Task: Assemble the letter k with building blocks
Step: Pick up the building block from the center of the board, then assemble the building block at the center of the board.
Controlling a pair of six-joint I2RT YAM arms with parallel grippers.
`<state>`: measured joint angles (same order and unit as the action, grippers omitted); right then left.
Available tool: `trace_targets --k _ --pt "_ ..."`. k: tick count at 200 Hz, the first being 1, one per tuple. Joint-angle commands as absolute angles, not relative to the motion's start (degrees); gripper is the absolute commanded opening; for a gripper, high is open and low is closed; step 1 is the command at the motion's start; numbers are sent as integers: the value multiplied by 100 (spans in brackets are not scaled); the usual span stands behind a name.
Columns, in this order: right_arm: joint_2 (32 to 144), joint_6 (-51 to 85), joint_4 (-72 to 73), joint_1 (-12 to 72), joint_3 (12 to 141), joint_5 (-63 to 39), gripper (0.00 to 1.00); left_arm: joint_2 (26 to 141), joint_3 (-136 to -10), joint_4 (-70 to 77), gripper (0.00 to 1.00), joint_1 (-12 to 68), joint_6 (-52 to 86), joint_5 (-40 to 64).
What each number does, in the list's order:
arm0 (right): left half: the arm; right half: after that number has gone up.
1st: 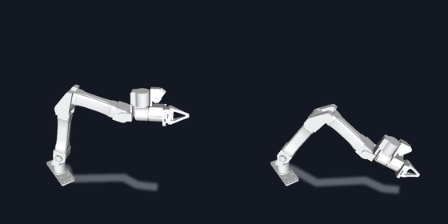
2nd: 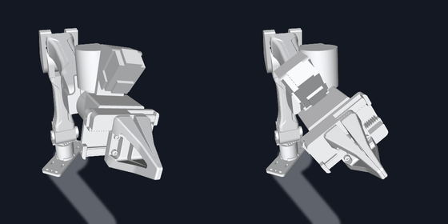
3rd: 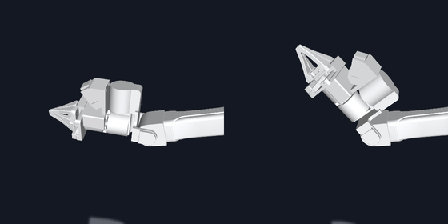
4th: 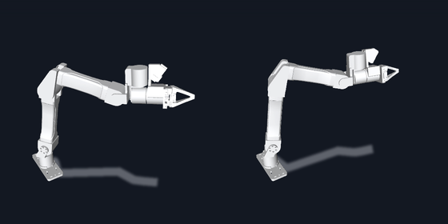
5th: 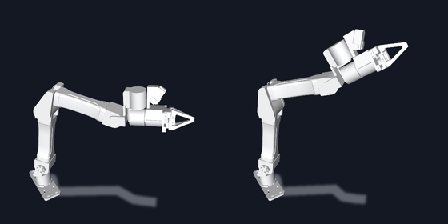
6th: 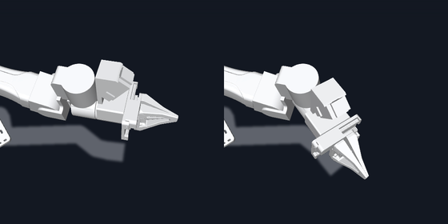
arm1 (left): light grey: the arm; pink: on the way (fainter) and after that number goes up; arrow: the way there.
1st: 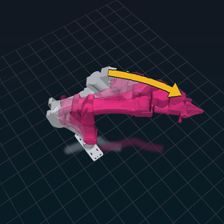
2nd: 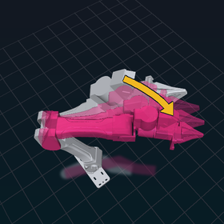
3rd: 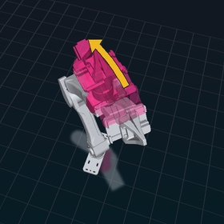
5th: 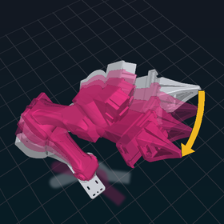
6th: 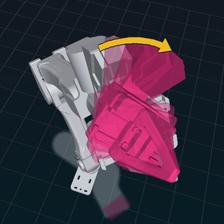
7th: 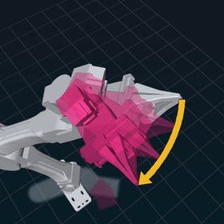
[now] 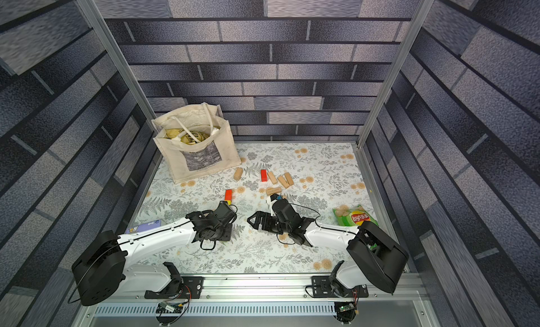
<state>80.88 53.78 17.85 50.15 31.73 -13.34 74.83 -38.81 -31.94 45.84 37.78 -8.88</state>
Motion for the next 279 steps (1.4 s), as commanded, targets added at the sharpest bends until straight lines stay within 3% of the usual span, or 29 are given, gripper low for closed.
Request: trace_targets --k 1,138,279 --pt "8126 5175 1500 5072 3402 -1310 100 7424 -4130 -3576 26 4459 3976 -1018" --pt "8139 5019 1235 4898 3634 -1388 100 8046 -4463 -3510 28 3965 3788 -904" --pt "7999 5060 1202 4715 3532 -1359 100 8463 -4693 -3251 27 4003 3936 -820"
